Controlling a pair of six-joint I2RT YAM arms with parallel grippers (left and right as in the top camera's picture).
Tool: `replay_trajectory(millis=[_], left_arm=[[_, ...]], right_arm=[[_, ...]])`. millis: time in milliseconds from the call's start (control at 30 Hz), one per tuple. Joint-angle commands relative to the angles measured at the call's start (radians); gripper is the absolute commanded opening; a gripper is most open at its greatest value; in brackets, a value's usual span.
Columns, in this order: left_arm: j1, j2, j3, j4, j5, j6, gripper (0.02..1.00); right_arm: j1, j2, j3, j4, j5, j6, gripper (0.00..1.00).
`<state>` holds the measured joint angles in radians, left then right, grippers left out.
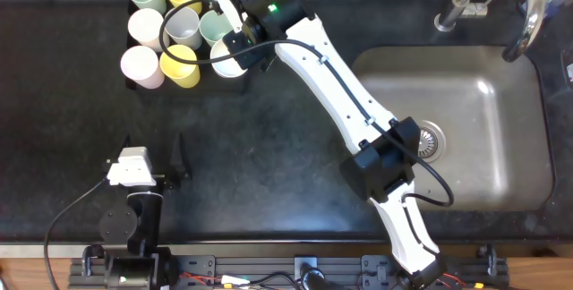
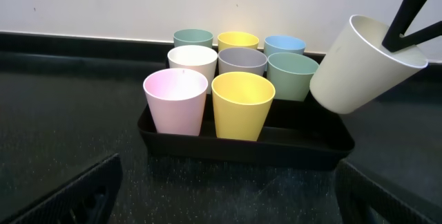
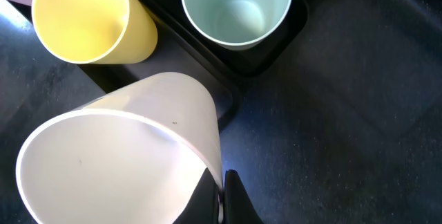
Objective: Store Cups
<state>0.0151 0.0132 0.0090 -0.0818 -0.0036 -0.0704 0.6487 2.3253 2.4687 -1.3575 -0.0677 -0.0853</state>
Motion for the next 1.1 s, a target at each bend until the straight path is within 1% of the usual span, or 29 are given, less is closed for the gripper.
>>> replay_trajectory(millis=[33,933,1100], left_arm=[[0.001,-0.01,-0.001,-0.003,0.003,0.018,1.0],[0.001,-0.01,-0.001,-0.003,0.003,0.018,1.0],[0.001,-0.01,-0.001,-0.003,0.003,0.018,0.998]], right_arm=[[0.005,0.025,0.029,0.009,-0.01,0.004,0.045],[0.008,0.114,0.027,0.056,-0.021,-0.009,0.045],[0.019,0.132,0.027,0.051,-0.019,-0.042,0.045]])
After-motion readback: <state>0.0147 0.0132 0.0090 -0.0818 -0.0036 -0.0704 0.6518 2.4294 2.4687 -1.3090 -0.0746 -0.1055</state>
